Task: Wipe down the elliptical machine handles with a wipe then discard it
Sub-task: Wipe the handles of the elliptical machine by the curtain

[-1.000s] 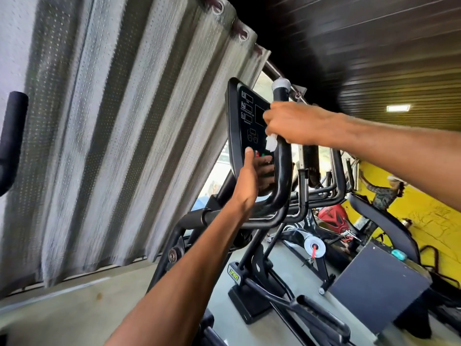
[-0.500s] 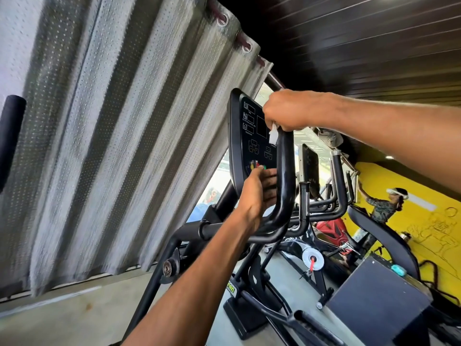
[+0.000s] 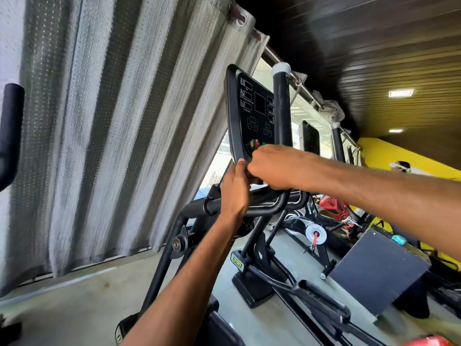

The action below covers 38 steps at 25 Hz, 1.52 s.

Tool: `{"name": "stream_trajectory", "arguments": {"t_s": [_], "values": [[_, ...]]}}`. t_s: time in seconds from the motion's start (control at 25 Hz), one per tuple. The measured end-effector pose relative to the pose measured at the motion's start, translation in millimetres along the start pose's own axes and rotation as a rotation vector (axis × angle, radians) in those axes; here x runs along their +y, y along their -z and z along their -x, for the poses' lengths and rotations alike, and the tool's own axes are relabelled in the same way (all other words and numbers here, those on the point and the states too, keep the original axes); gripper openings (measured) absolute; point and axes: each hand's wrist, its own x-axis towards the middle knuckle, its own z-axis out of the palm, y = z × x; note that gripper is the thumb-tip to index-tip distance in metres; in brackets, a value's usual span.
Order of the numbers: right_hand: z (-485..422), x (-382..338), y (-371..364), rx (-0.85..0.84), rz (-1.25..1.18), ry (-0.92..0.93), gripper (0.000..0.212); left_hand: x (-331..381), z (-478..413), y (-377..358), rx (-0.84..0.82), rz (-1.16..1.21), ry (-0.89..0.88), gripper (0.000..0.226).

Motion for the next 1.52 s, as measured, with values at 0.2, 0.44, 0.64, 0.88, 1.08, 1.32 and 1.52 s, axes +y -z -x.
{"name": "stream_trajectory", "arguments": {"t_s": [0.2, 0.44, 0.64, 0.88, 1.08, 1.32, 1.52], "values": [[15, -36, -21, 0.175, -0.238, -0.163, 0.026, -10, -2, 8, -0.018, 0.015, 0.066, 0.058], [37, -85, -117, 0.961, -0.761, -0.513, 0.024, 19, -3, -2, -0.046, -0.009, 0.102, 0.049], [23, -121, -158, 1.38, -1.584, -1.319, 0.019, 29, 8, -28, -0.101, -0.247, -0.005, 0.021], [-18, -121, -154, 1.443, -1.839, -1.248, 0.011, 22, 19, -44, -0.035, -0.579, -0.157, 0.026], [-29, -121, -179, 1.364, -2.142, -0.98, 0.017, 5, 24, -57, 0.161, -0.78, -0.253, 0.027], [-45, -115, -208, 1.368, -2.255, -0.714, 0.022, -24, 33, -83, 0.432, -0.983, -0.349, 0.023], [-69, -123, -232, 1.286, -2.206, -0.639, 0.018, -40, 34, -84, 0.549, -1.041, -0.378, 0.015]]}}
